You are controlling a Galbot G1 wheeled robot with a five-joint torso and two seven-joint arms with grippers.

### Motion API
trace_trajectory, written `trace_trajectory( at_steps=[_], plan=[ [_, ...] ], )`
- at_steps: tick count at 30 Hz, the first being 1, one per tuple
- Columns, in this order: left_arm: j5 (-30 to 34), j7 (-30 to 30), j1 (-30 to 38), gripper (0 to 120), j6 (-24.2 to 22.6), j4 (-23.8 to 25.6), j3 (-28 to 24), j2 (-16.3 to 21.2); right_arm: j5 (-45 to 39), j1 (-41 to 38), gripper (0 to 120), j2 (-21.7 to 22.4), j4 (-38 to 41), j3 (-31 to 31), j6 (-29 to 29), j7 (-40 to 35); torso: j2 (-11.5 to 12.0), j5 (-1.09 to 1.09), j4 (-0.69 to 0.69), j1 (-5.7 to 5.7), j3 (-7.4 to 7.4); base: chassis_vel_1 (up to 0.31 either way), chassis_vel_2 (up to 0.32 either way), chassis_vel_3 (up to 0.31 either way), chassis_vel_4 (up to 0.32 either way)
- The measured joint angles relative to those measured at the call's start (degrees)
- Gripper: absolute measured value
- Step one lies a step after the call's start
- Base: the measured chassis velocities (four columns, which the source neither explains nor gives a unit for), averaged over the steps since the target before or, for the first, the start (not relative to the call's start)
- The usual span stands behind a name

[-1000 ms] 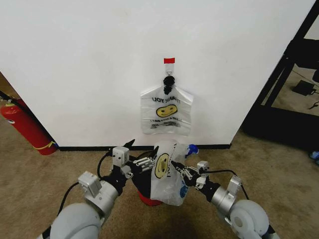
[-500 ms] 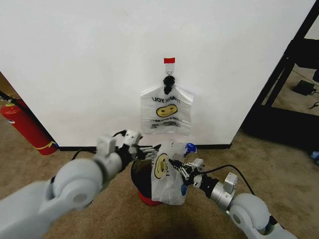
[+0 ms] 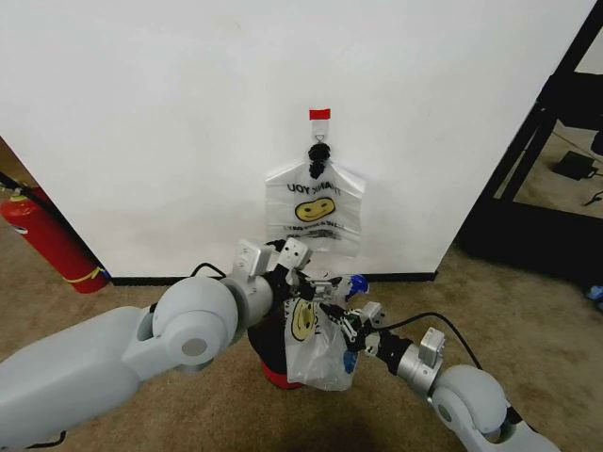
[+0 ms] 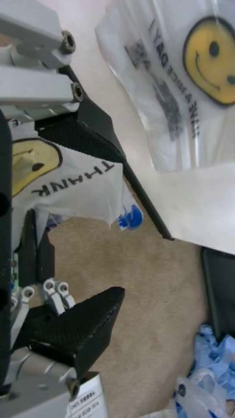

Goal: Pick up the garbage bag from the wall and place it over the trash bin.

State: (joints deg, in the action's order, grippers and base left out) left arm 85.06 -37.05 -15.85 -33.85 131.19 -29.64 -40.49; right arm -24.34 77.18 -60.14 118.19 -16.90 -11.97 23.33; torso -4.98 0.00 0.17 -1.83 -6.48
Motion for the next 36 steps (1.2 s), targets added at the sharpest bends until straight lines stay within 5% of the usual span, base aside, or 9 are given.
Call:
trace_trajectory(
  at_steps=[17, 31, 36],
  plan=[
    [-1.30, -1.25, 4.58, 52, -2.55, -5.33, -6.83, -1.84, -1.87, -1.56, 0, 0.30, 0.55, 0.47, -1.26, -0.06, 0.00, 0.00, 0.00, 0.00, 0.00, 0.000, 0.000, 0.000, 0.000],
    [-1.23, -1.01, 4.25, 0, -2.51, -8.29, -9.56, -3.38, -1.88, -0.96, 0, 0.91, 0.94, 0.28, -1.22, -0.19, 0.00, 0.00, 0.01, 0.01, 0.00, 0.000, 0.000, 0.000, 0.000],
    [-1.24, -1.05, 3.97, 0, -2.39, -8.40, -9.46, -3.31, -2.17, -1.36, 0, 1.39, 0.93, 0.44, -1.20, -0.18, 0.00, 0.00, 0.00, 0.01, 0.00, 0.000, 0.000, 0.000, 0.000]
  ],
)
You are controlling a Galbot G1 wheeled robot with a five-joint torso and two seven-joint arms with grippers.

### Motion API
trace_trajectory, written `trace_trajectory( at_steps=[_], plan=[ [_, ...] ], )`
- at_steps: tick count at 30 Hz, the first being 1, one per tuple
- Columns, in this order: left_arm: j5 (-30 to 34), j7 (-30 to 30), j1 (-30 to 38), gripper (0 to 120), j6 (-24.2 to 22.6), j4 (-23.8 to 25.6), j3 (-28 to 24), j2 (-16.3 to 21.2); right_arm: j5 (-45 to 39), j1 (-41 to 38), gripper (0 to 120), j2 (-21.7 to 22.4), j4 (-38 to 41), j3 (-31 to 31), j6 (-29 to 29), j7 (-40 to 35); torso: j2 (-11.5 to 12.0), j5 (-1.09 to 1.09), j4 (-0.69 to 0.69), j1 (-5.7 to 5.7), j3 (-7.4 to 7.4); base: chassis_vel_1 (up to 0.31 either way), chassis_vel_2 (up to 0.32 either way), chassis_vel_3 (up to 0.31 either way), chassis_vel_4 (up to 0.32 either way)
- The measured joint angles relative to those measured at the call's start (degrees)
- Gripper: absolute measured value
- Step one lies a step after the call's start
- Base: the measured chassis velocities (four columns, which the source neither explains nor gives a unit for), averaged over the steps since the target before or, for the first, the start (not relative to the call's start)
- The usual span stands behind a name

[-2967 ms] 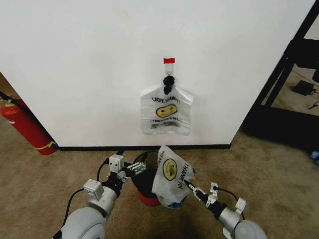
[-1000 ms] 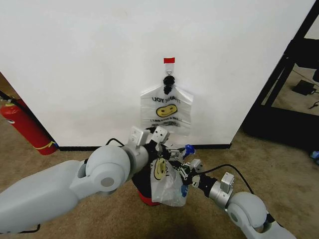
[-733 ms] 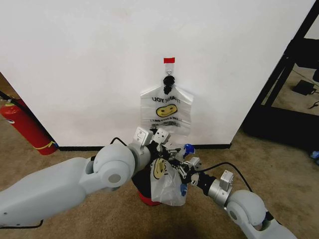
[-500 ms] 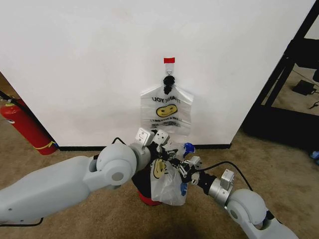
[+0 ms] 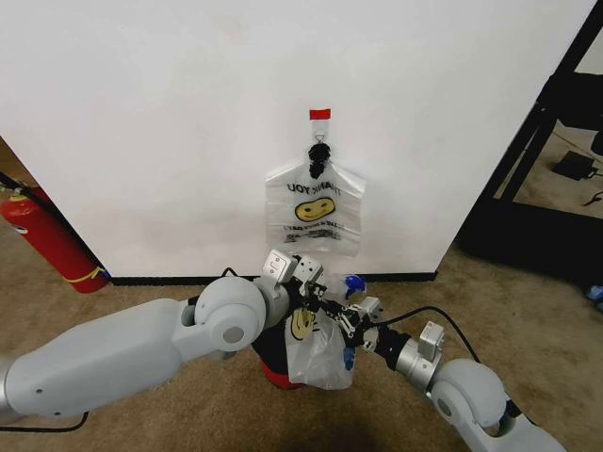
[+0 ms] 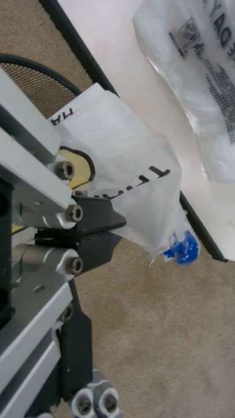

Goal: Pick up the garbage bag from the wall and place it over the trash bin.

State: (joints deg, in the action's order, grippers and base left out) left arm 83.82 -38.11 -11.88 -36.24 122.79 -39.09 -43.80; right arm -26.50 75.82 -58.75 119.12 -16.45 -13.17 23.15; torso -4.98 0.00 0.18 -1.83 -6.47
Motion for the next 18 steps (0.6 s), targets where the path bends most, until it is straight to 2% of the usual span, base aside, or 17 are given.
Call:
trace_trajectory(
  at_steps=[13, 17, 18],
  plan=[
    [-0.25, -0.16, -1.50, 0, 0.11, -0.34, 0.87, 0.29, -0.14, 0.31, 0, -0.54, -0.12, 0.00, 0.16, 0.08, 0.00, 0.00, 0.00, 0.00, 0.00, 0.000, 0.000, 0.000, 0.000],
    [-0.55, -0.17, -2.49, 0, 0.10, -0.71, 1.63, 0.91, -1.99, 0.65, 16, -0.72, 0.43, -0.38, 0.43, -1.26, 0.00, -0.01, -0.01, 0.00, 0.00, 0.000, 0.000, 0.000, 0.000],
    [-0.55, -0.17, -2.49, 0, 0.10, -0.71, 1.63, 0.91, -1.99, 0.65, 16, -0.72, 0.43, -0.38, 0.43, -1.26, 0.00, -0.01, -0.01, 0.00, 0.00, 0.000, 0.000, 0.000, 0.000]
  ],
)
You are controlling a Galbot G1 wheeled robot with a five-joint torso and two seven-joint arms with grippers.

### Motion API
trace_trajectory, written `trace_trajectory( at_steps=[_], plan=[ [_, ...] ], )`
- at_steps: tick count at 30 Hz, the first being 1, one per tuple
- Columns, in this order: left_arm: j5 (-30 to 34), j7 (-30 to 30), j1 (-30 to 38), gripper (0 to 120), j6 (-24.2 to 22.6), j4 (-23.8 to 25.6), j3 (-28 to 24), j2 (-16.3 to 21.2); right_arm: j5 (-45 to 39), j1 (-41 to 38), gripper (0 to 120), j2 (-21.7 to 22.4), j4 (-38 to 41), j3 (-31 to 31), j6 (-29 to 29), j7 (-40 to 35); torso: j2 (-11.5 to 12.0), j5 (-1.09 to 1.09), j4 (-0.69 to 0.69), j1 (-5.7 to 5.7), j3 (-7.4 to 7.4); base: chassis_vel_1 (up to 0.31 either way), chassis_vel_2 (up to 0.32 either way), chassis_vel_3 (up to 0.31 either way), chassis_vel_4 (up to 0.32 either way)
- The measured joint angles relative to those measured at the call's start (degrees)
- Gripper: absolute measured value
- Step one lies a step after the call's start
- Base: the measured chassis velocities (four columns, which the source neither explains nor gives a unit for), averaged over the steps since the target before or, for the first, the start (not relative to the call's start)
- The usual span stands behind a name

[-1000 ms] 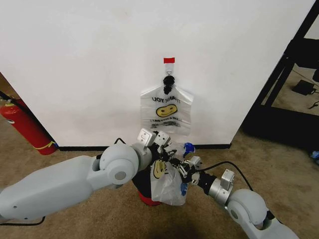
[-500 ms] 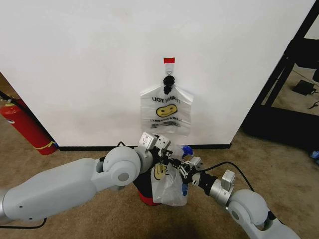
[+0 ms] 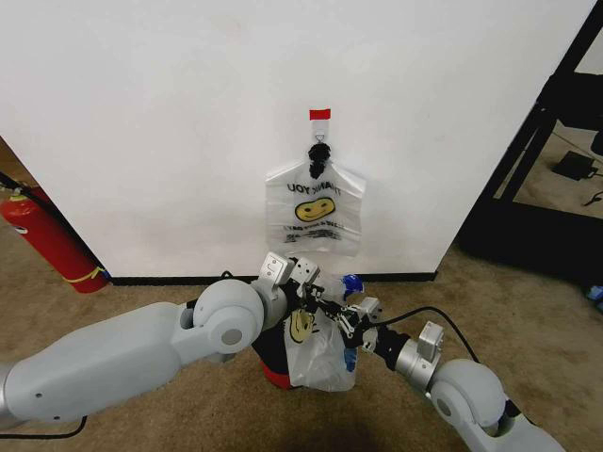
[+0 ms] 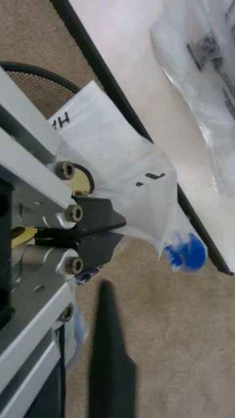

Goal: Pick up the garbage bag from the wall and place it over the trash bin.

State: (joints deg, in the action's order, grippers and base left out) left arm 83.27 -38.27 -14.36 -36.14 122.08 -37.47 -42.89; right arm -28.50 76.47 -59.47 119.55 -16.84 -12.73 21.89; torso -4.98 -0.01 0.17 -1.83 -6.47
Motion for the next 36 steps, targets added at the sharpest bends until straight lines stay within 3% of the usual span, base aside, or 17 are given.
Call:
trace_trajectory(
  at_steps=[11, 13, 15, 18, 22, 36],
  plan=[
    [-1.47, 0.59, -3.13, 0, 0.00, 0.34, 2.52, 0.89, -1.27, 4.43, 57, 5.31, 4.70, -5.87, 0.30, 0.69, 0.00, 0.00, 0.02, 0.00, 0.00, 0.000, 0.000, 0.000, 0.000],
    [-2.31, 0.80, -5.37, 0, 0.01, 1.12, 4.14, 1.97, -4.30, 5.24, 67, 9.00, 4.52, -8.69, -1.14, 0.37, 0.00, 0.02, -0.01, 0.00, 0.00, 0.000, 0.000, 0.000, 0.000],
    [-2.52, 0.87, -5.83, 0, 0.05, 1.24, 4.53, 2.12, -4.82, 5.54, 71, 9.92, 4.22, -9.24, -1.47, 0.09, 0.00, 0.00, -0.01, 0.00, 0.00, 0.000, 0.000, 0.000, 0.000],
    [-3.13, 1.19, -7.93, 0, 0.17, 1.80, 6.07, 2.44, -8.56, 6.24, 85, 12.99, 3.07, -10.33, -4.97, -3.54, 0.00, 0.01, 0.02, 0.00, 0.00, 0.000, 0.000, 0.000, 0.000],
    [-3.69, 1.40, -9.12, 0, 0.29, 2.01, 6.48, 2.38, -13.76, 3.52, 98, 12.31, 1.56, -7.26, -10.03, -8.39, 0.00, 0.01, 0.01, 0.00, 0.00, 0.000, 0.000, 0.000, 0.000],
    [-4.05, 1.92, -9.92, 0, 0.44, 2.30, 7.03, 2.25, -21.82, -7.59, 100, 7.79, -5.60, 3.43, -16.24, -15.05, 0.00, 0.00, 0.01, 0.00, 0.00, 0.000, 0.000, 0.000, 0.000]
  ],
)
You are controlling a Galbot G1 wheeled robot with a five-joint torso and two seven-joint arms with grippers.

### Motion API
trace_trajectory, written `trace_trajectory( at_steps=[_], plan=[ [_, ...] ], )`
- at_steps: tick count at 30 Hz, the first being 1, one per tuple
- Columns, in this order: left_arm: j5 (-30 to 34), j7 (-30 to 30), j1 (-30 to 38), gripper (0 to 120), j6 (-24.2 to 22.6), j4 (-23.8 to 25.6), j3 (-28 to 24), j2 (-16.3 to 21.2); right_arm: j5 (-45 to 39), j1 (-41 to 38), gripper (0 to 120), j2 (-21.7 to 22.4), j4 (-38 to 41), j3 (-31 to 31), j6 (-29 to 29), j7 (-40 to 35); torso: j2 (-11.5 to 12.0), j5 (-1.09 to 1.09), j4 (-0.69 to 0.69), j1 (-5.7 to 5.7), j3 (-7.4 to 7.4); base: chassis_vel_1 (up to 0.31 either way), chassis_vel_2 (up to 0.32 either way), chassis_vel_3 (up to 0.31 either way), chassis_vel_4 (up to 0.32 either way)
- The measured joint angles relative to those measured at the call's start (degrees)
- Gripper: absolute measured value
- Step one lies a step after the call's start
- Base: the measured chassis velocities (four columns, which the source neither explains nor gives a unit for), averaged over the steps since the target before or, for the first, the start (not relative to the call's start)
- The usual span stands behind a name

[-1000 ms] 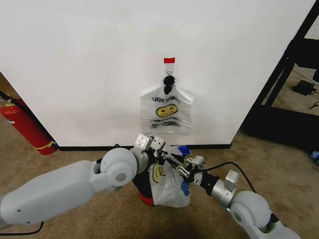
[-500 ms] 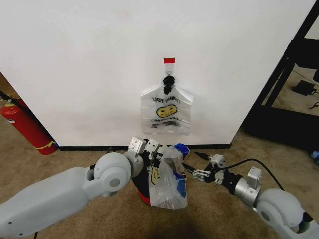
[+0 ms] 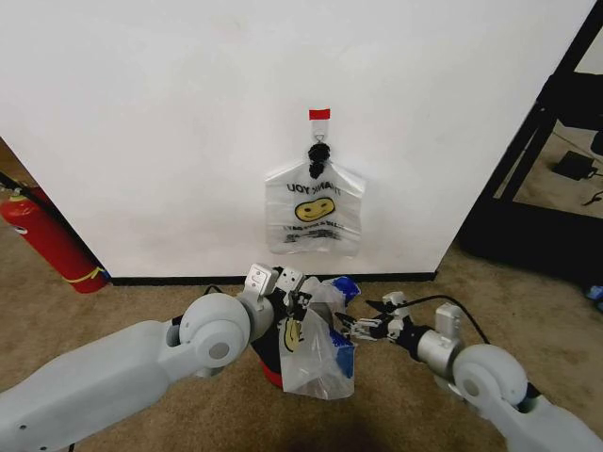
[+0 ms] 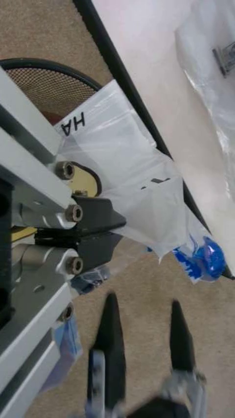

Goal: Pick up the garbage bag from the wall and place it over the trash bin.

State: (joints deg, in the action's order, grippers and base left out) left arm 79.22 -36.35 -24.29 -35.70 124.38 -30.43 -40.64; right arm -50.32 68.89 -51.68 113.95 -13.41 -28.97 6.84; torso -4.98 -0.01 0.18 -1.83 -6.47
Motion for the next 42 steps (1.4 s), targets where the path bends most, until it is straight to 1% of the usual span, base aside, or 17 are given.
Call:
trace_trajectory(
  at_steps=[2, 6, 10, 15, 19, 21, 24, 26, 27, 29, 30, 33, 35, 37, 39, 40, 42],
  plan=[
    [-0.05, 0.05, -0.62, 0, 0.00, 0.20, 0.41, 0.12, 0.09, -2.67, 100, -0.88, -1.33, 2.47, -1.32, -1.71, 0.00, 0.00, -0.02, 0.00, 0.00, 0.000, 0.000, 0.000, 0.000],
    [-0.10, 0.01, -0.97, 0, 0.02, 0.40, 0.48, 0.00, 1.38, -5.33, 100, -1.46, -2.89, 4.69, -3.22, -3.45, 0.00, 0.01, -0.02, 0.00, 0.00, 0.000, 0.000, 0.000, 0.000],
    [-0.48, -0.08, -1.61, 0, 0.05, 0.40, 0.49, -0.45, 3.25, -6.47, 100, -1.50, -4.07, 5.81, -5.53, -4.64, 0.00, 0.01, 0.00, 0.00, 0.00, 0.000, 0.000, 0.000, 0.000],
    [-0.93, -0.01, -2.08, 0, 0.07, 0.15, 0.49, -0.59, 3.31, -6.53, 98, -1.92, -4.85, 6.10, -6.70, -4.99, 0.00, 0.00, 0.01, 0.00, 0.00, 0.000, 0.000, 0.000, 0.000],
    [-1.06, 0.09, -2.13, 0, 0.09, 0.10, 0.46, -0.58, 2.69, -7.38, 80, -3.36, -5.67, 6.99, -7.15, -5.08, 0.00, 0.00, 0.00, 0.00, 0.00, 0.000, 0.000, 0.000, 0.000],
    [-1.06, 0.09, -2.13, 0, 0.10, 0.11, 0.45, -0.58, 2.69, -7.55, 79, -3.49, -5.81, 7.15, -7.29, -5.12, 0.00, 0.00, 0.00, 0.00, 0.00, 0.000, 0.000, 0.000, 0.000],
    [-1.07, 0.09, -2.13, 0, 0.12, 0.35, 0.41, -0.48, 4.17, -8.72, 66, -4.74, -7.52, 8.40, -8.87, -5.76, 0.00, 0.01, -0.01, 0.00, 0.00, 0.000, 0.000, 0.000, 0.000],
    [-1.07, 0.09, -2.13, 0, 0.12, 0.38, 0.41, -0.48, 4.54, -8.81, 65, -4.91, -7.71, 8.47, -9.03, -5.79, 0.00, 0.01, -0.01, 0.00, 0.00, 0.000, 0.000, 0.000, 0.000],
    [-1.07, 0.11, -2.15, 0, 0.13, 0.50, 0.40, -0.48, 5.72, -9.07, 63, -5.69, -8.48, 8.56, -10.43, -6.04, 0.00, 0.01, 0.00, 0.00, 0.00, 0.000, 0.000, 0.000, 0.000],
    [-1.07, 0.11, -2.15, 0, 0.13, 0.52, 0.40, -0.48, 5.89, -9.13, 63, -5.85, -8.61, 8.58, -10.85, -6.11, 0.00, 0.01, 0.00, 0.00, 0.00, 0.000, 0.000, 0.000, 0.000],
    [-1.07, 0.18, -2.18, 0, 0.15, 0.56, 0.38, -0.52, 6.21, -9.50, 62, -6.41, -9.06, 8.84, -12.12, -6.68, 0.00, -0.01, 0.00, 0.00, 0.00, 0.000, 0.000, 0.000, 0.000],
    [-1.07, 0.21, -2.21, 0, 0.16, 0.58, 0.36, -0.64, 6.39, -9.98, 63, -7.16, -9.79, 9.35, -12.93, -7.14, 0.00, 0.02, 0.00, 0.00, 0.00, 0.000, 0.000, 0.000, 0.000],
    [-1.07, 0.22, -2.23, 0, 0.19, 0.59, 0.36, -0.70, 6.52, -10.32, 61, -7.53, -10.26, 9.73, -13.06, -7.49, -0.01, 0.00, 0.00, 0.00, 0.00, 0.000, 0.000, 0.000, 0.000],
    [-1.06, 0.24, -2.28, 0, 0.21, 0.61, 0.38, -0.71, 6.55, -10.58, 54, -7.84, -10.66, 10.19, -13.11, -7.94, -0.01, 0.01, 0.00, 0.00, 0.00, 0.000, 0.000, 0.000, 0.000],
    [-1.06, 0.35, -2.58, 0, 0.28, 0.65, 0.61, -0.53, 6.20, -10.78, 44, -8.24, -11.16, 10.48, -13.13, -8.77, -0.01, 0.01, 0.00, 0.00, 0.00, 0.000, 0.000, 0.000, 0.000],
    [-1.06, 0.35, -2.58, 0, 0.28, 0.65, 0.61, -0.53, 6.20, -10.78, 44, -8.24, -11.16, 10.48, -13.13, -8.77, -0.01, 0.01, 0.00, 0.00, 0.00, 0.000, 0.000, 0.000, 0.000],
    [-1.06, 0.43, -2.92, 0, 0.32, 0.66, 0.75, -0.48, 5.45, -10.77, 35, -8.29, -11.21, 10.41, -13.13, -9.10, 0.00, 0.01, 0.00, 0.00, 0.00, 0.000, 0.000, 0.000, 0.000]
  ],
)
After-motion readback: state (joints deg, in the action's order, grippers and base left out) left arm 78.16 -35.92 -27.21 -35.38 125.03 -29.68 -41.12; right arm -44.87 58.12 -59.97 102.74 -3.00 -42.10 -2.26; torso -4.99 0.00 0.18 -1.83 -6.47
